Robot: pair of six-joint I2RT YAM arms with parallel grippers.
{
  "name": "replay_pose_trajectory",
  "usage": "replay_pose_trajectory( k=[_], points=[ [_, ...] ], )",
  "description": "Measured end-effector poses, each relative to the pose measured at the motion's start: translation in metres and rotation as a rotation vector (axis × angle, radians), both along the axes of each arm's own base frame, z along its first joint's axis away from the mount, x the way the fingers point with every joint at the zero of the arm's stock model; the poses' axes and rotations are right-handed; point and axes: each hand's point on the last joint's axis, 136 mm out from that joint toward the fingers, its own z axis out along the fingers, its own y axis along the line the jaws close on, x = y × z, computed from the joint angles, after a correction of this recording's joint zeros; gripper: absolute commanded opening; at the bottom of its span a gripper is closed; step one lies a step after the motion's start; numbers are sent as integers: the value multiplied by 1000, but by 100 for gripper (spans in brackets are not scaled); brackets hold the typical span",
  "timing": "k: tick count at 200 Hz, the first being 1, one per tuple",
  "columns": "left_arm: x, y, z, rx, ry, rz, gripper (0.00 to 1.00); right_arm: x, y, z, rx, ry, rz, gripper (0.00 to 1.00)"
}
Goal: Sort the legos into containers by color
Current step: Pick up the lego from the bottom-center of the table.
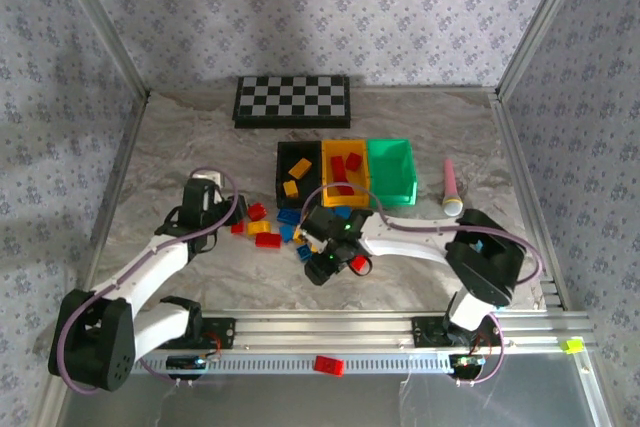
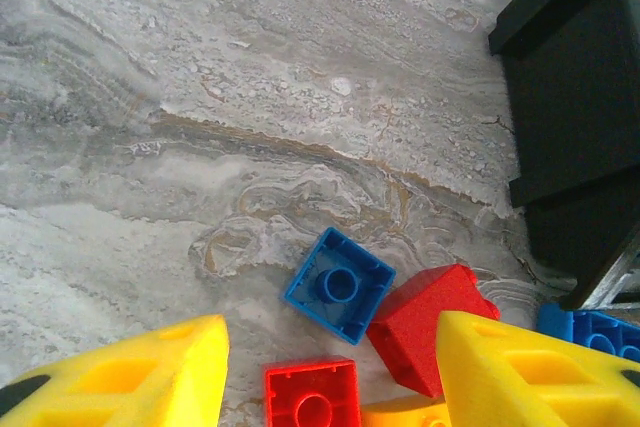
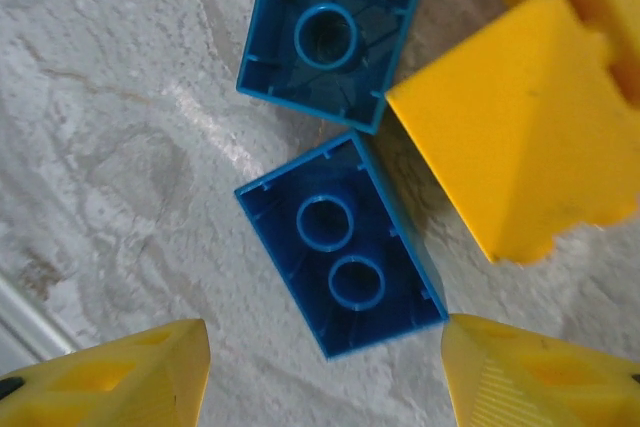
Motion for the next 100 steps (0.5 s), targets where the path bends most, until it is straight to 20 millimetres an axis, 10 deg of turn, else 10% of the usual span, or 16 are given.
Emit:
replay_pose_trajectory(
  k=[100],
  points=[
    [1, 1, 11, -3, -38, 3, 57, 13, 7, -12, -66, -59, -1, 32]
  ],
)
